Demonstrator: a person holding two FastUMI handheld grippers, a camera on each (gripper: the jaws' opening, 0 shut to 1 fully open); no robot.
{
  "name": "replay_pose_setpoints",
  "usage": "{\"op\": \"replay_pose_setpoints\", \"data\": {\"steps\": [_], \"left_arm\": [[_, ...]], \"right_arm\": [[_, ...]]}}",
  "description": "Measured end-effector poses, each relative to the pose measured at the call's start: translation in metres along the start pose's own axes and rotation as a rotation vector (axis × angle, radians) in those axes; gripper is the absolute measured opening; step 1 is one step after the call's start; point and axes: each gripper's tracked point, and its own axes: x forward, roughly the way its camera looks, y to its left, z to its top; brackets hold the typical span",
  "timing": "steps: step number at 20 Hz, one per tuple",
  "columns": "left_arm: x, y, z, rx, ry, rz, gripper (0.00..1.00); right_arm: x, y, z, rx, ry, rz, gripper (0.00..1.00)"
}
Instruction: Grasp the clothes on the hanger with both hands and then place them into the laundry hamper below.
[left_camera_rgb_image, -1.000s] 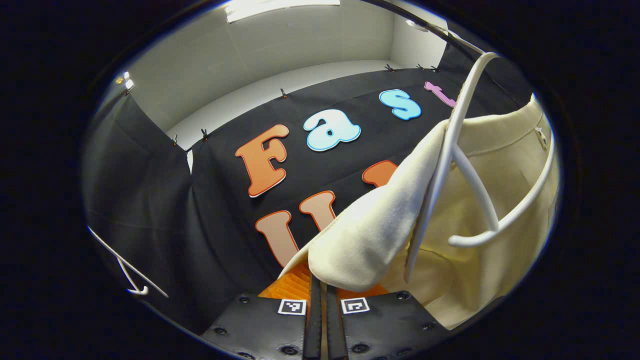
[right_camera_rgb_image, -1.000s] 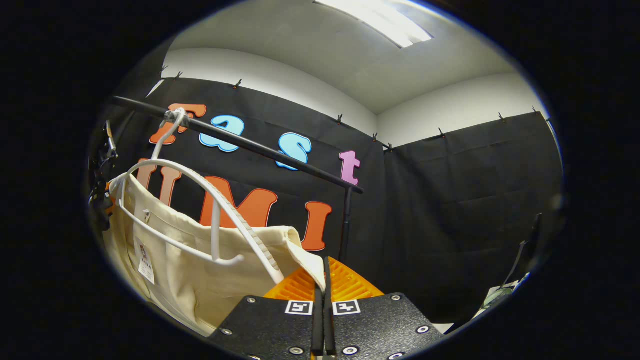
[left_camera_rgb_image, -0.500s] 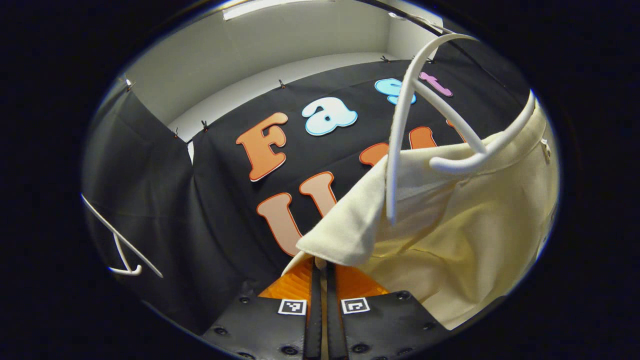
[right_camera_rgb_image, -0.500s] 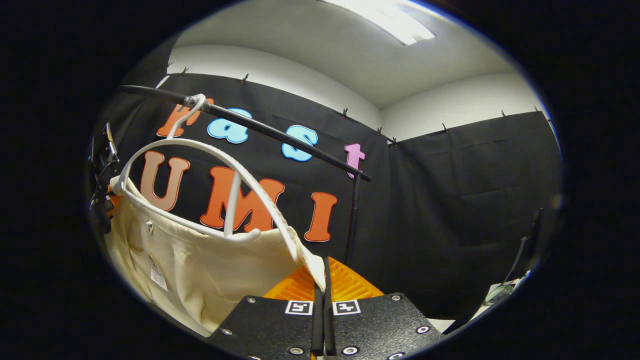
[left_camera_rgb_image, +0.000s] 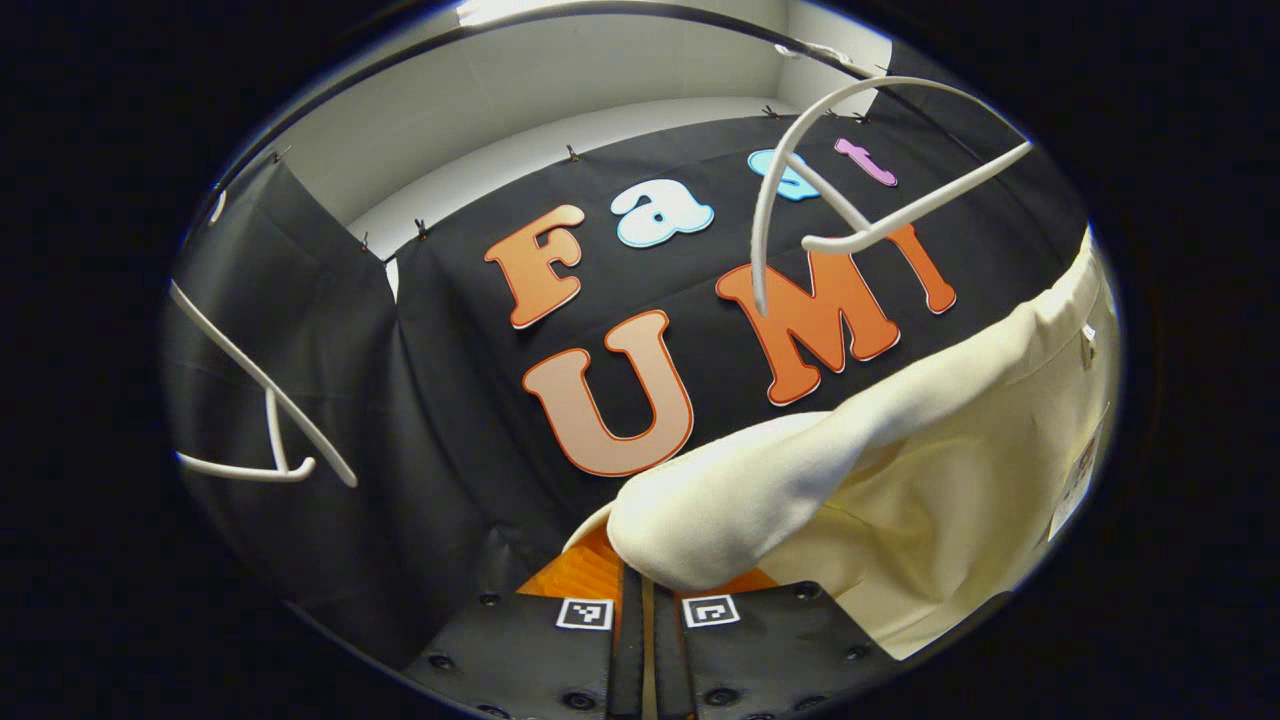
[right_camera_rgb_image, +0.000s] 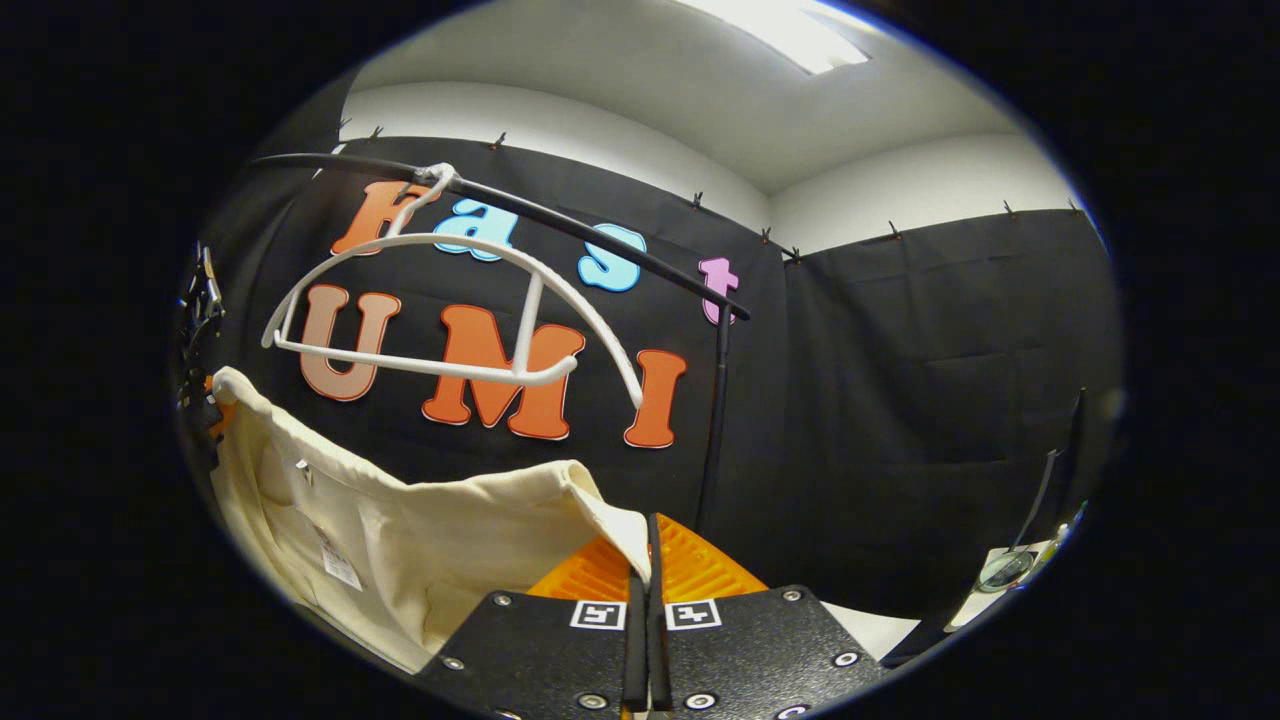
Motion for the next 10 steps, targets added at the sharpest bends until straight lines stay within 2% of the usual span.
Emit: {"op": "replay_pose_setpoints", "data": {"steps": [5, 10], "left_arm": [[-0.040, 0.024, 0.007, -0.026, -0.012, 0.002, 0.11], [-0.079, 0.028, 0.019, -0.113, -0.015, -0.054, 0.12]], "right_arm": [[-0.038, 0.012, 0.037, 0.000, -0.031, 0.048, 0.00], [-0.070, 0.045, 0.083, 0.018, -0.080, 0.142, 0.01]]}}
